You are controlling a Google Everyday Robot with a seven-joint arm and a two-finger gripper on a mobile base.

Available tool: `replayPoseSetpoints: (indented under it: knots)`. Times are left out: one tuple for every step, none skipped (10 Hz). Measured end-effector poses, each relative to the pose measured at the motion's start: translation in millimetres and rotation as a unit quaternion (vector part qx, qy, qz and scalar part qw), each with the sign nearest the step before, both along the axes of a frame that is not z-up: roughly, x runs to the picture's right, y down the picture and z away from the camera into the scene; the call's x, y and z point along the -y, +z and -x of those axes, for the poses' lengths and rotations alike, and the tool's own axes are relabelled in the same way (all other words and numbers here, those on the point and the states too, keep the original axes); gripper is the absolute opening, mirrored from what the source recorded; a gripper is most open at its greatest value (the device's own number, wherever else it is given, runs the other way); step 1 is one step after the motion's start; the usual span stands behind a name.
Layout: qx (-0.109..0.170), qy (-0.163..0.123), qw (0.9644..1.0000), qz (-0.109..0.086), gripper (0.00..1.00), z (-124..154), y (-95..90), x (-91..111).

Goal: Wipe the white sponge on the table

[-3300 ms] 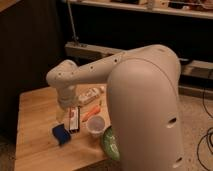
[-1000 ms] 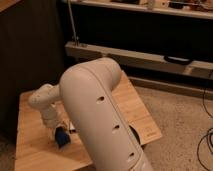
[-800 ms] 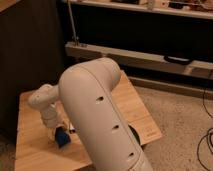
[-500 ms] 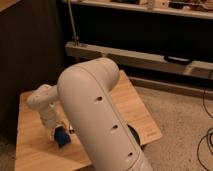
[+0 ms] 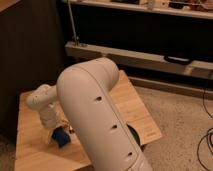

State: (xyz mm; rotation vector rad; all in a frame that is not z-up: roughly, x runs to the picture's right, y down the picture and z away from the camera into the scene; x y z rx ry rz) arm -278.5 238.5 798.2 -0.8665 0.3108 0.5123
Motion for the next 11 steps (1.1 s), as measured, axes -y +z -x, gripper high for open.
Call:
replayPoseSetpoints:
  knots:
    - [0.000,-0.001,1.0000,0.001,0.80,0.3,-0.4,-1.2]
    - [0.001,-0.003,1.0000,0.001,0.75,0.9,-1.0,-2.0]
    - [0.001,-0.004,1.0000,0.002,0.67,1.7,-1.5,-2.9]
    - [0.001,-0.006,1.0000,0.002,0.55,2.4,-2.0,-3.3]
    - [0.000,-0.006,1.0000,0.002,0.46,3.2,-2.2,-3.4]
    - [0.000,-0.006,1.0000,0.002,0.42,3.6,-2.2,-4.0]
    - [-0.002,-0.006,1.0000,0.003,0.42,3.8,-1.9,-4.5]
    - [-0.004,-0.007,1.0000,0.003,0.42,4.1,-1.7,-5.2]
    - [-0.005,-0.009,0.9999,0.004,0.42,5.8,-1.8,-4.9]
    - [0.000,-0.014,0.9999,0.003,0.41,10.3,-2.9,-4.2]
    - [0.008,-0.023,0.9997,0.004,0.37,18.0,-5.0,-3.6]
